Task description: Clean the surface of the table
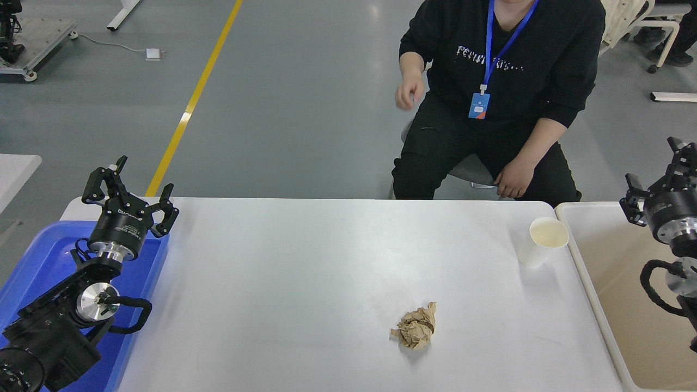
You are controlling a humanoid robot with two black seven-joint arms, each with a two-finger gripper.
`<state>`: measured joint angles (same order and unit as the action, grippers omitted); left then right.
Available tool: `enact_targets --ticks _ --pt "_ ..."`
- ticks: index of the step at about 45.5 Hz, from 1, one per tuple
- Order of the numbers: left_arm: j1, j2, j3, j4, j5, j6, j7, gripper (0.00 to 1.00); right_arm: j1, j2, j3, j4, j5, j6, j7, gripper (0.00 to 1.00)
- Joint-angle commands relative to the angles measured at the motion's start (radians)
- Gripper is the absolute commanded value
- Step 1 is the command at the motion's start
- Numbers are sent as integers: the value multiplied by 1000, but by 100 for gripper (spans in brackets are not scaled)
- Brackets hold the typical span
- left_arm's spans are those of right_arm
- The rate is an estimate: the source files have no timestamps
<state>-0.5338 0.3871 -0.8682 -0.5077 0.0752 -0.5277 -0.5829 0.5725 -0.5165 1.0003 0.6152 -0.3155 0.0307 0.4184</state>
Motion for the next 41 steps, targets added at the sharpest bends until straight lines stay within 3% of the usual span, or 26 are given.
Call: enact_targets --ticks 1,26,41 --pt "0 1 0 0 0 0 0 100 4 0 1 -6 -1 0 0 99" --pt "0 1 0 0 0 0 0 100 15 7 0 -2 1 5 0 99" --pt "0 1 0 0 0 0 0 100 26 0 -2 -5 1 84 0 99"
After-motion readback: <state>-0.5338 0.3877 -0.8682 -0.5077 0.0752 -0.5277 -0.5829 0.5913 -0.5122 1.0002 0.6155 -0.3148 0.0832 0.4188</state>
